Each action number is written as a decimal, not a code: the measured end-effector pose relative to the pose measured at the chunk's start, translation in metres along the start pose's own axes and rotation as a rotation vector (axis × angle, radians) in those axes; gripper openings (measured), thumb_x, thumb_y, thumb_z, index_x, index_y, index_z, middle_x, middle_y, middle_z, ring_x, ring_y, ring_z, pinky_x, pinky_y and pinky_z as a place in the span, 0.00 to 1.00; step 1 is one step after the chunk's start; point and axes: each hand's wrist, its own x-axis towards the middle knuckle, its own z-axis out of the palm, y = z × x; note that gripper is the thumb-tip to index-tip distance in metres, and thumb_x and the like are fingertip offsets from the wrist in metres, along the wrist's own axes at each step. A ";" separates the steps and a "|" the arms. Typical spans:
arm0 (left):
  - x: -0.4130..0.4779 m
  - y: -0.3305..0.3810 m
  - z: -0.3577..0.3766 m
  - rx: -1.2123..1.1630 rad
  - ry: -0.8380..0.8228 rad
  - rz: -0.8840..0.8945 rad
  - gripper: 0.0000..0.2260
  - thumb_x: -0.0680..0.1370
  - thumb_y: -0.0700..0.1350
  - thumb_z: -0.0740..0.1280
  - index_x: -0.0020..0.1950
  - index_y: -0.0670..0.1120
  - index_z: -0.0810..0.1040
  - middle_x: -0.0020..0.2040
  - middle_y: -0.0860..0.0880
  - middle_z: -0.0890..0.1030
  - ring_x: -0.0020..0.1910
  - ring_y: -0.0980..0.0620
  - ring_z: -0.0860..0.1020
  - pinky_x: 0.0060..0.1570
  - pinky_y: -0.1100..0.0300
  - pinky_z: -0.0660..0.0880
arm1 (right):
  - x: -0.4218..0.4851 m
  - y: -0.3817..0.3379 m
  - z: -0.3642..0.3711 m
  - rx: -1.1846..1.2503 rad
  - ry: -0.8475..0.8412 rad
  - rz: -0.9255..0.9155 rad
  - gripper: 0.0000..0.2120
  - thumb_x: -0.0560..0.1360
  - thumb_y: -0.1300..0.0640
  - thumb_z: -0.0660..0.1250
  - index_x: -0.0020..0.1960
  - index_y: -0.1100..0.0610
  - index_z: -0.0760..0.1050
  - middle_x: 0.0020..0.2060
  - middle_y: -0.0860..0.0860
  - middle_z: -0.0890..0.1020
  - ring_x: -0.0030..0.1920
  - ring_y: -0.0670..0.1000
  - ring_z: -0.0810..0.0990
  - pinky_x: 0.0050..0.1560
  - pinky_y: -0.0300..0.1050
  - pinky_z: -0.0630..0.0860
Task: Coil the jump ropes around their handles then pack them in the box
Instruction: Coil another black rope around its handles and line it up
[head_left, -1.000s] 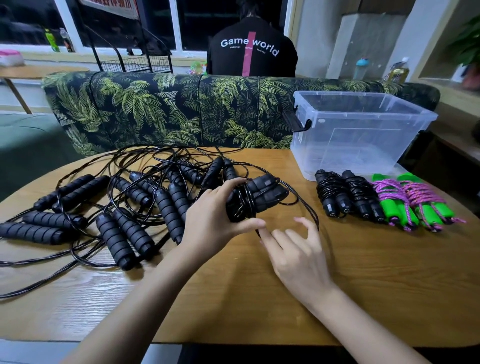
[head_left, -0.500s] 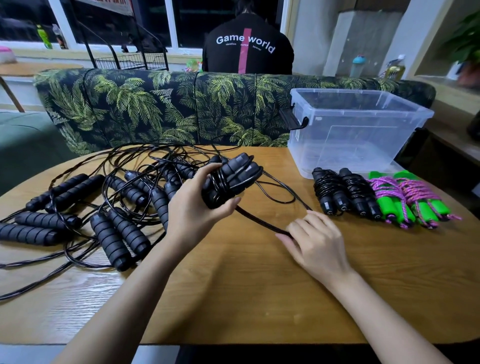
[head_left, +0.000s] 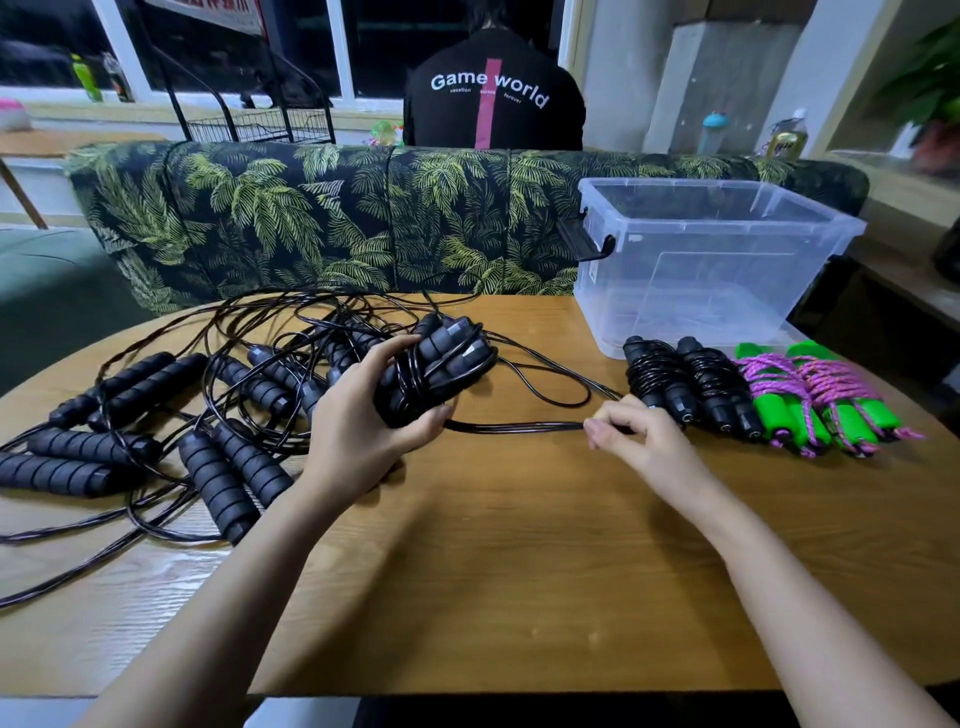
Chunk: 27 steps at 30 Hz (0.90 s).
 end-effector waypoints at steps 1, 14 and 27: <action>-0.001 -0.001 -0.001 0.003 -0.004 0.006 0.31 0.65 0.63 0.70 0.67 0.60 0.71 0.52 0.55 0.82 0.51 0.52 0.81 0.52 0.48 0.78 | 0.005 -0.005 -0.004 0.039 -0.034 0.045 0.16 0.73 0.39 0.64 0.32 0.47 0.75 0.33 0.44 0.76 0.40 0.42 0.71 0.47 0.35 0.65; -0.005 0.041 0.022 0.564 -0.138 0.682 0.29 0.68 0.66 0.68 0.58 0.45 0.73 0.45 0.51 0.80 0.45 0.50 0.74 0.43 0.56 0.71 | 0.069 -0.075 -0.007 0.024 0.028 0.213 0.19 0.79 0.48 0.65 0.31 0.52 0.74 0.29 0.46 0.81 0.37 0.43 0.80 0.48 0.44 0.70; 0.001 0.035 0.020 0.717 -0.056 0.351 0.38 0.58 0.72 0.69 0.53 0.42 0.79 0.38 0.48 0.82 0.38 0.43 0.79 0.33 0.55 0.75 | -0.026 -0.085 0.038 -0.388 0.195 -0.172 0.15 0.81 0.51 0.56 0.44 0.49 0.80 0.39 0.39 0.81 0.42 0.45 0.73 0.45 0.50 0.70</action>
